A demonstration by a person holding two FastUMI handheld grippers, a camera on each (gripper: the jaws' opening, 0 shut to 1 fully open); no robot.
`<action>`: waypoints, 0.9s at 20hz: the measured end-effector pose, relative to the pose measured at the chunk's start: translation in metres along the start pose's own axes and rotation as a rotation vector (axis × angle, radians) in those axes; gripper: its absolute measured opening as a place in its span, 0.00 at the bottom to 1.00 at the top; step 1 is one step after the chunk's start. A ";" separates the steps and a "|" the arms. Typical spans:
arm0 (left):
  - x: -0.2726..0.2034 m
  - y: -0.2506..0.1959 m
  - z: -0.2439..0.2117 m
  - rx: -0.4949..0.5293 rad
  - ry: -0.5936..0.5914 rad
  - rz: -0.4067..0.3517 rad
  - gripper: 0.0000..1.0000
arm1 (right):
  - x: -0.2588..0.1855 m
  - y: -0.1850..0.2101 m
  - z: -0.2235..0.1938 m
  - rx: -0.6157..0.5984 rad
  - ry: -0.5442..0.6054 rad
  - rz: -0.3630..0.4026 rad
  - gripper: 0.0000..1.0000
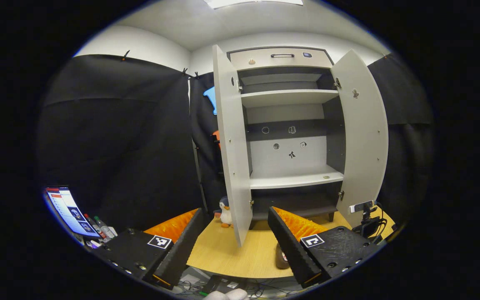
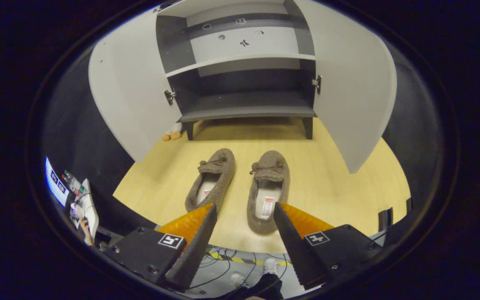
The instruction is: Grab one shoe with the right hand and put it into the shoe cabinet, grab the other shoe with the left hand and put it into the shoe cabinet; then close the right door with the right hand and the left door with the left hand.
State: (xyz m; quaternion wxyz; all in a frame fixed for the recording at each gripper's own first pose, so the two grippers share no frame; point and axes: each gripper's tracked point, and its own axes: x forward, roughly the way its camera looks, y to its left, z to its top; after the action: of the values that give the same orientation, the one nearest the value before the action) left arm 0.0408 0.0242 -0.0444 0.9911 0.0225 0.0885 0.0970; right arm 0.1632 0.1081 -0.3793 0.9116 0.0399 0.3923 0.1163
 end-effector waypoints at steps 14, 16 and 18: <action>0.052 0.012 -0.004 0.038 0.065 0.124 0.97 | 0.142 -0.022 0.022 0.070 0.058 -0.075 0.88; 0.057 0.011 -0.003 0.039 0.070 0.134 0.97 | 0.154 -0.027 0.027 0.089 0.052 -0.081 0.88; 0.062 0.009 -0.003 0.046 0.072 0.140 0.96 | 0.166 -0.032 0.036 0.097 0.023 -0.095 0.86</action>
State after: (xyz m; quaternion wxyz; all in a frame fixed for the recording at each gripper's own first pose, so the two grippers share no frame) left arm 0.0983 0.0449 -0.0572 0.9773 0.0479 0.1244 0.1646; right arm 0.3053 0.1182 -0.4770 0.9085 0.0640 0.4093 0.0544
